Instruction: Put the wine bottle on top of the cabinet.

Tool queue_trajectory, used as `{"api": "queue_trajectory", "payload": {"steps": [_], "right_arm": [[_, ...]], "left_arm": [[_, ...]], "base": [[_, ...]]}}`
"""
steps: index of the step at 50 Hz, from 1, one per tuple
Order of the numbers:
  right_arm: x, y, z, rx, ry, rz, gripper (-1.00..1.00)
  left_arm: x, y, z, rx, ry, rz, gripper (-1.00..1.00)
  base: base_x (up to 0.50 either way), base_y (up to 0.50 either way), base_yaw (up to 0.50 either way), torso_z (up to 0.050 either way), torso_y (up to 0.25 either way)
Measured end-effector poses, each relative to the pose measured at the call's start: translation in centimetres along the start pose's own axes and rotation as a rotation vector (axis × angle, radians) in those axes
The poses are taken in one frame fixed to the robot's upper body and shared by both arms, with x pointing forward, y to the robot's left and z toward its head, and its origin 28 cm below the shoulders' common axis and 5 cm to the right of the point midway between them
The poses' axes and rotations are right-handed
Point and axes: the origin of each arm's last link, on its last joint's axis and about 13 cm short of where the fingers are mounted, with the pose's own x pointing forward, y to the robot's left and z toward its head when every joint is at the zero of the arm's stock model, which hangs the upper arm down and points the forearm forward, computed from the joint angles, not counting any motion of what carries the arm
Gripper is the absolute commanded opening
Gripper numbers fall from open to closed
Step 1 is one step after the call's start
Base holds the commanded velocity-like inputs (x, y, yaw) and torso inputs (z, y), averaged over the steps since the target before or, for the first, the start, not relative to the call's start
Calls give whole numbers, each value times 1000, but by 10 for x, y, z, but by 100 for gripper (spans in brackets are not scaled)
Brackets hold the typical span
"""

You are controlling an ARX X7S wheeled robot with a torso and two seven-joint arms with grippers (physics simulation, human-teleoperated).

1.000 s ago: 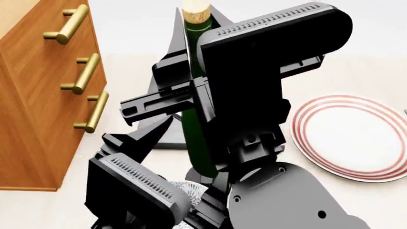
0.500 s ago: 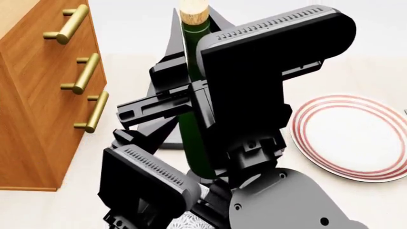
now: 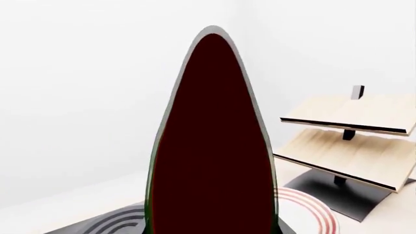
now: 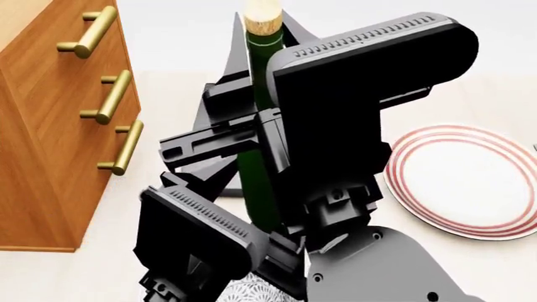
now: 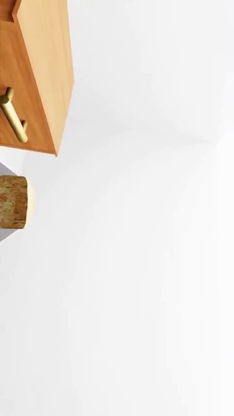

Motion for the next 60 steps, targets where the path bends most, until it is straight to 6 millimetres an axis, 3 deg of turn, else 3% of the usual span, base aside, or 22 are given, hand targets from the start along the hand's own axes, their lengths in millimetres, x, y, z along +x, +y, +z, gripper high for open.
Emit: {"api": "queue_trajectory", "payload": {"steps": [3,4,23,37,45,60], "right_arm": [[0,0,-1,3,2,-2,-100],[-1,-1,-1,4,3,-3,100],[-11,-1,9,9,-13,2,100],[-33,-1,9,-22,-76,-48,100],[-52,-6,-7,-9,-71,-126,100],[-82,-7,-61,-25,38,-231,100]], "left_arm": [[0,0,-1,0,2,-2,-100],[0,0,-1,0,3,-4,-100],[5,14,-4,27,42,22,-100],[14,38,5,57,37,85,-100],[17,56,16,83,25,137,-100],[19,89,45,149,-8,249,-100]], "base": [[0,0,0,0,0],[0,0,0,0,0],[0,0,0,0,1],[0,0,0,1,1],[0,0,0,0,0],[0,0,0,0,1]]}}
